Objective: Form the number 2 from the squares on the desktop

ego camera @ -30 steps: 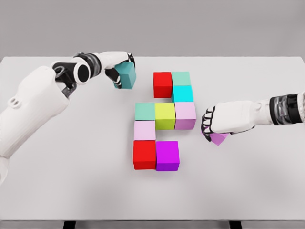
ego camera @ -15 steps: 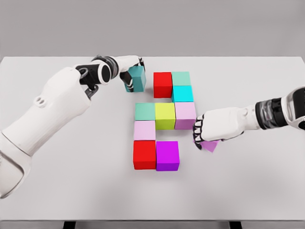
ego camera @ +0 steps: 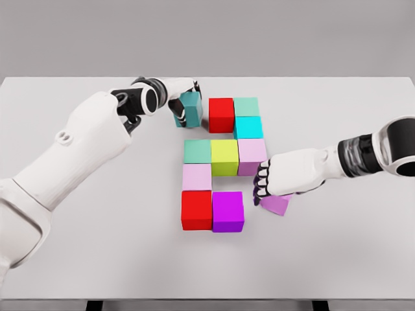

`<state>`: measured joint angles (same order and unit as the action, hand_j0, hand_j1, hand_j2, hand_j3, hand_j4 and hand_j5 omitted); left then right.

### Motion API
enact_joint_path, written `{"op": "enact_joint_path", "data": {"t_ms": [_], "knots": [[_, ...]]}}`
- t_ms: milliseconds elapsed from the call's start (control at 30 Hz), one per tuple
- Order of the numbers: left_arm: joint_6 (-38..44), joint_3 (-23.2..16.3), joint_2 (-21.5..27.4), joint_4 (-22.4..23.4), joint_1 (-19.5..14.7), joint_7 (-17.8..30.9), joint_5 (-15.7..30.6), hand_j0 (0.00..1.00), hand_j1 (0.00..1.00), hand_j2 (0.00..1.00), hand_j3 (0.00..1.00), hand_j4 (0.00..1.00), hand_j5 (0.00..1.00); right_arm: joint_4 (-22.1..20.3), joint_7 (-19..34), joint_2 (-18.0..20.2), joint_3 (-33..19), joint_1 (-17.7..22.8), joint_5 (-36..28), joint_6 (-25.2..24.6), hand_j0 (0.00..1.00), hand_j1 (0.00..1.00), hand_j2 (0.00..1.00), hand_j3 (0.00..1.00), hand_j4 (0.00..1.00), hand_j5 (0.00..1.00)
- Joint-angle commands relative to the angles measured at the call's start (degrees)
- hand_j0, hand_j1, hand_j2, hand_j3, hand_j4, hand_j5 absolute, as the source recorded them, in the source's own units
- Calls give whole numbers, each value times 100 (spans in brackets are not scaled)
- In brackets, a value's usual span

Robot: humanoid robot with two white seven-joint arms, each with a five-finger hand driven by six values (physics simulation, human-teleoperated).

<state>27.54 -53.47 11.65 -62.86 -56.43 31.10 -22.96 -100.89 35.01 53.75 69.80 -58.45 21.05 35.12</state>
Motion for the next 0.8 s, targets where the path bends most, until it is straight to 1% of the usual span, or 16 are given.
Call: {"op": "enact_joint_path", "data": {"t_ms": [0,67,133,200,233,267,300,367,400,433,500,533,600,667,733,767], "knots": [[-20,3,-57,46,0,-8,-16,41,41,41,41,41,41,-1,-1,31,-55,0,-154,-12,100,100,100,100,100,100],[-20,3,-75,81,0,-8,-16,41,41,41,41,41,41,8,-1,39,-90,-9,-189,-12,100,100,100,100,100,100],[-20,3,-92,90,0,-16,-16,41,41,41,41,41,41,8,-1,215,-318,-9,-206,-12,100,100,100,100,100,100],[-20,3,-119,90,-9,-16,-7,41,41,41,41,41,41,17,-1,250,-538,0,-215,-12,100,100,100,100,100,100],[-20,3,-127,125,-9,-16,-7,42,42,42,42,42,42,17,-1,373,-713,18,-285,-12,100,100,100,100,100,100],[-29,3,-163,186,-9,-16,-16,42,42,42,42,42,42,35,-1,496,-1021,79,-443,-12,100,100,100,100,100,100],[-29,3,-180,222,-9,-16,-16,43,43,43,43,43,43,52,-1,628,-1328,219,-470,-12,100,100,100,100,100,100],[-29,3,-189,239,-17,-25,-16,43,43,43,43,43,43,131,-1,769,-1654,465,-470,-12,100,100,100,100,100,100],[-29,3,-206,239,-9,-25,-16,43,43,43,43,43,43,280,-1,909,-1803,624,-470,-12,100,100,100,100,100,100],[-29,3,-215,239,-9,-25,-16,44,44,44,44,44,44,464,-1,1006,-1874,738,-470,-12,100,100,100,100,100,100],[-29,3,-233,231,-9,-25,-16,46,46,46,46,46,46,615,-1,962,-1874,975,-461,-12,100,100,100,100,100,100],[-29,3,-233,239,-9,-25,-16,46,46,46,46,46,46,720,-1,954,-1874,1046,-453,-12,100,100,100,100,100,100],[-29,3,-233,239,-9,-25,-15,47,47,47,47,47,47,1063,-1,883,-1848,1055,-400,-12,100,100,100,100,100,100],[-29,3,-233,239,-9,-25,-16,53,53,53,53,53,53,1081,-1,875,-1812,1072,-356,-12,100,100,100,100,100,100],[-47,3,-233,239,-9,-25,-16,60,60,60,60,60,60,1081,-1,690,-1795,1107,-110,-12,100,100,100,100,100,100],[-47,3,-233,239,-9,-25,-16,63,63,63,63,63,63,1081,-1,646,-1699,1107,-48,-12,100,100,100,100,100,100]]}}
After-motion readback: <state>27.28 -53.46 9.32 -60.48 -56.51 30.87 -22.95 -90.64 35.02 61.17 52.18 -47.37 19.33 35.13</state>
